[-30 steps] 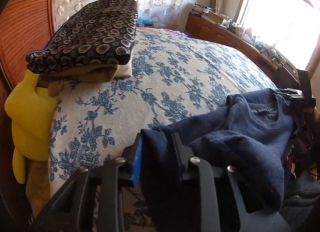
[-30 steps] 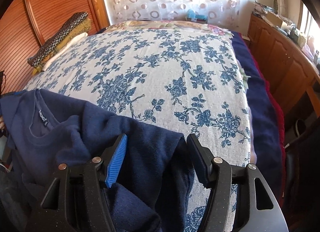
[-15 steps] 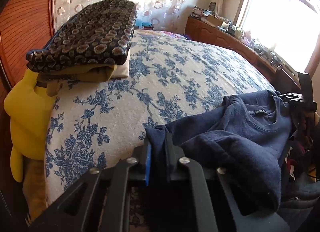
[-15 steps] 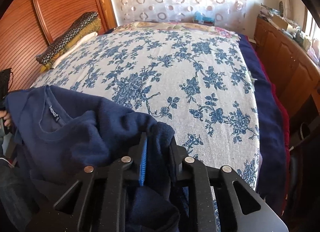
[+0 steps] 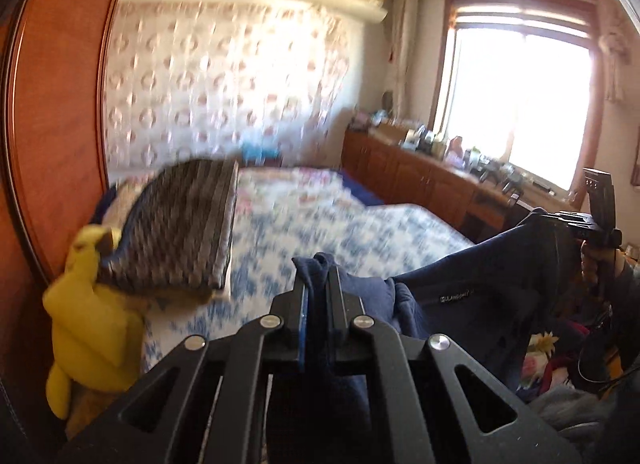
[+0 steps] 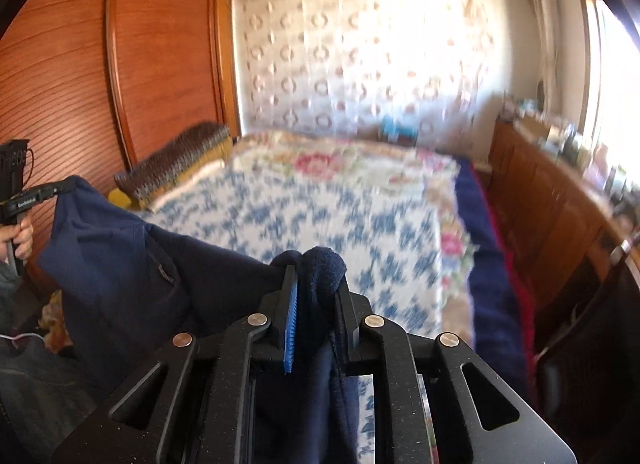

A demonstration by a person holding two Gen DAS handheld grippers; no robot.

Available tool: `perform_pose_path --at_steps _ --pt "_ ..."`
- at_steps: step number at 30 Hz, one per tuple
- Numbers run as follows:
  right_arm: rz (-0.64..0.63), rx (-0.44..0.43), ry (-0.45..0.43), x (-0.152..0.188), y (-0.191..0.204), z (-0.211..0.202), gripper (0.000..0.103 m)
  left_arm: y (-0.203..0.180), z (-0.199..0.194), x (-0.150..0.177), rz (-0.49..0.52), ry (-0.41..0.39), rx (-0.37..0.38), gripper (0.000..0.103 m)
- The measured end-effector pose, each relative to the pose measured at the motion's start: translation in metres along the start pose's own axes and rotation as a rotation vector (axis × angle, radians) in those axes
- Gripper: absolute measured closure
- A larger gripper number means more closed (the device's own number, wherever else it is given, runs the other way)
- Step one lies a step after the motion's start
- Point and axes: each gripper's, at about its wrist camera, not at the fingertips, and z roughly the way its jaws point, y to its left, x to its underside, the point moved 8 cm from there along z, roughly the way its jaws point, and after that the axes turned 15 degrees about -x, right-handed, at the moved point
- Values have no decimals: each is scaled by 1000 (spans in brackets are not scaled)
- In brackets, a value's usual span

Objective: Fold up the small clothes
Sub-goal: 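Regrasp the folded shirt with both grippers and lift it again, then raise the held navy shirt high with both grippers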

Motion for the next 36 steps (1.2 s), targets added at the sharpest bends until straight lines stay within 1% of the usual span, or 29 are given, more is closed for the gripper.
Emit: perform_pose_path --at_steps 4,7,11,17,22,24,26,29,32,36 --pt "-54 21 -67 -34 15 -37 91 -2 -26 -31 -7 -80 4 99" --pt "-125 46 -79 -60 28 -59 91 0 -40 -50 -3 -129 -8 99" --pt "-201 74 -132 -93 49 -94 91 12 -63 -74 -35 -206 -12 99" --pt "-262 93 -222 -120 72 -142 91 25 -100 -108 -40 -317 -28 99" --pt "-295 119 -288 -145 79 -169 91 36 -117 -134 -46 -387 -52 99" --pt "-300 126 -307 -152 80 -175 91 42 -113 -139 -35 -398 -92 99" --pt "-299 127 -309 -155 78 -175 91 48 -107 -139 -51 -384 -86 99" --pt "-307 130 -302 -156 80 -171 91 50 -105 -138 -54 -385 -89 99" --pt "-316 124 -314 -153 82 -175 91 48 -107 -136 -56 -391 -76 99" --pt "-319 126 -327 -158 81 -179 91 46 -116 -136 -52 -412 -89 99"
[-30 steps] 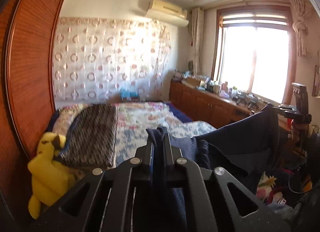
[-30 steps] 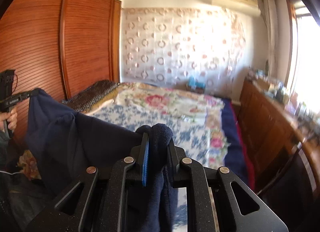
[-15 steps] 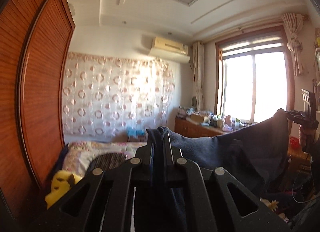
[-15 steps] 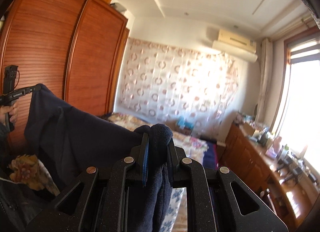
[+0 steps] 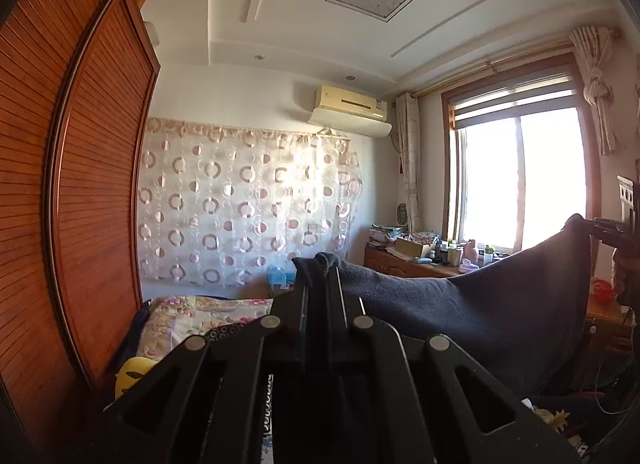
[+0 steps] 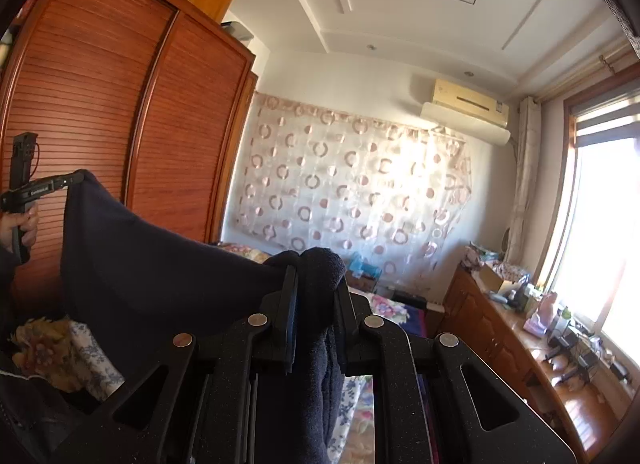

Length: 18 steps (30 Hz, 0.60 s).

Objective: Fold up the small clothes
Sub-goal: 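Raise the held navy shirt high with both grippers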

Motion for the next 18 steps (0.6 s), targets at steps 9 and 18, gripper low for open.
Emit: perform_pose_path --at_steps 9,18 --pt "9 -2 -30 -8 -7 -7 91 8 -8 -16 -5 -34 -13 99" --pt "79 19 121 31 -72 113 91 11 127 39 51 161 -122 99"
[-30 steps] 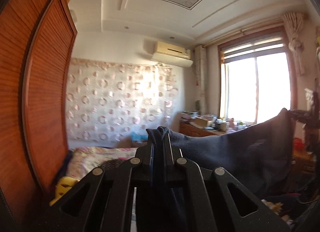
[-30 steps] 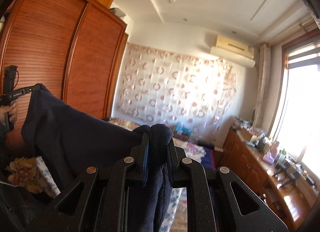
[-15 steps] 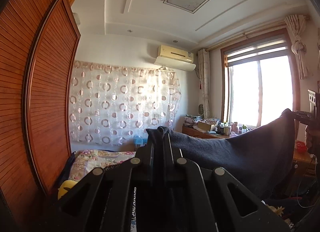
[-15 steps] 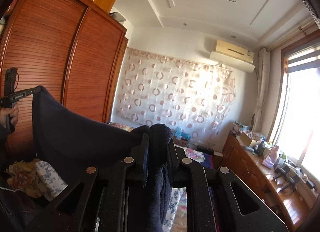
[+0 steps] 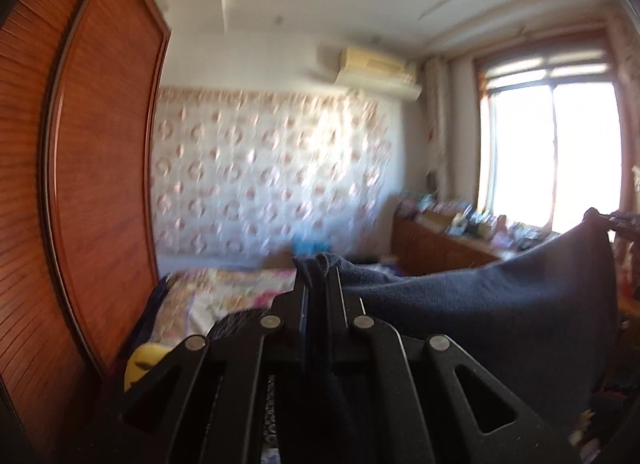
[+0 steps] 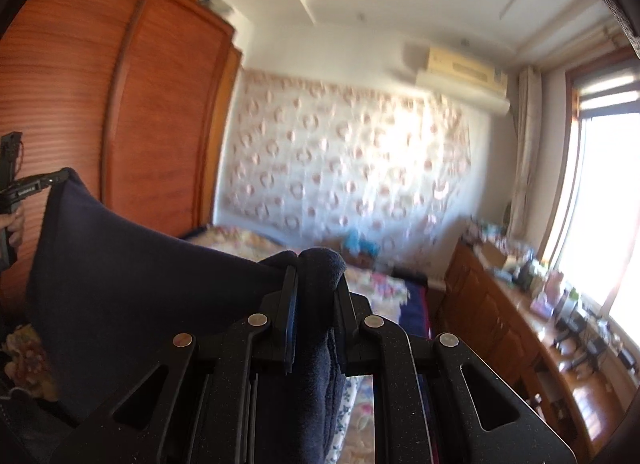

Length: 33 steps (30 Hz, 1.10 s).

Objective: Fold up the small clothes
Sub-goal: 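Raise the held navy shirt high with both grippers, then lay the navy shirt flat on the bedspread and open both grippers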

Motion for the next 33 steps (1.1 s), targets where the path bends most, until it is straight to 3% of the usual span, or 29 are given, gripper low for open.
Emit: perform_pose_path --at_steps 2,4,7,9,14,22,27,33 --pt "29 27 53 16 -24 42 90 -7 41 16 24 37 -18 94" --pt "79 72 143 43 -54 96 86 -16 87 40 70 122 -30 90" --pt "165 138 262 88 -90 153 53 -23 124 79 111 223 -42 82" --pt "234 158 296 120 -105 172 48 -29 126 105 132 274 -15 75" --pt "288 109 327 174 -96 171 48 -42 102 157 190 349 10 65" --pt "344 28 350 233 -50 138 48 -59 69 201 131 445 90 61" --pt "393 35 418 282 -45 130 48 -70 75 240 163 537 94 61" --pt "463 59 447 312 -53 130 48 -70 77 273 166 625 76 60"
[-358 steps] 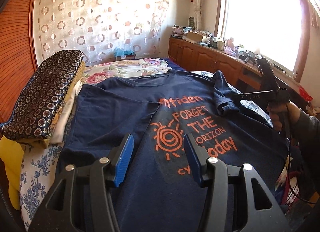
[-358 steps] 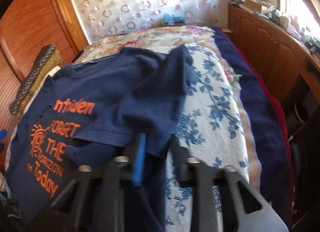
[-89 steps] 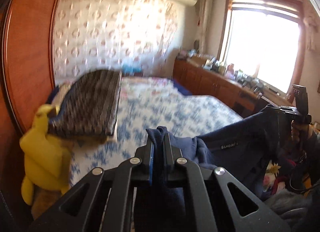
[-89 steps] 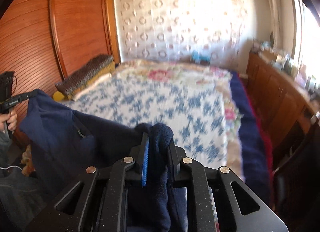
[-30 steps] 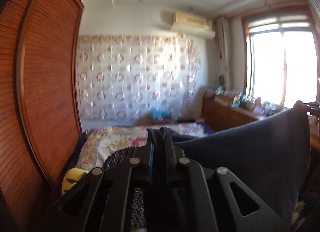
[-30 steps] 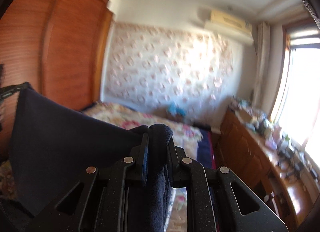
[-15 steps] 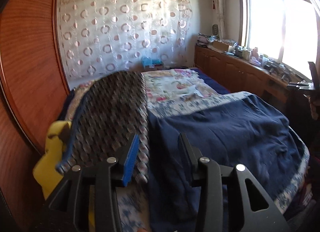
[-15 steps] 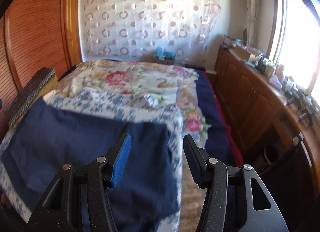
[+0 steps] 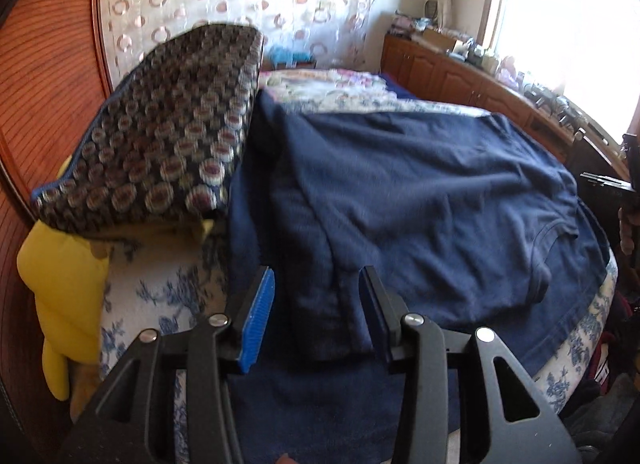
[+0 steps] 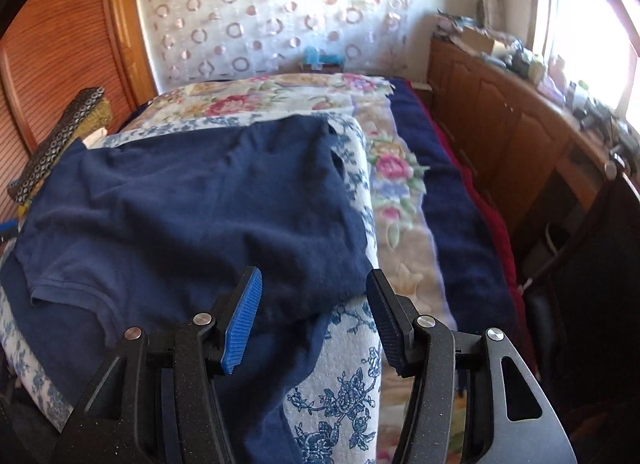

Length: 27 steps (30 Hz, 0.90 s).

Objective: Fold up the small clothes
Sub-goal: 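Lay the navy shirt flat on the bedspread and open both grippers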

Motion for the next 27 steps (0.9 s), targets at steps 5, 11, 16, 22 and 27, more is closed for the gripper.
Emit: perform_pose_path --at_steps 5,11,16,22,27 --pt "12 12 3 3 -2 7 47 -7 6 16 0 51 10 60" --pt "30 15 2 8 -8 8 42 -4 4 22 -35 48 36 60" --pt "55 7 11 11 -17 10 41 -5 2 23 -24 35 40 67" --pt "68 -10 17 10 -21 15 41 -6 2 22 -14 28 33 67" --pt "91 -21 26 8 -25 22 41 -9 3 21 7 26 25 67"
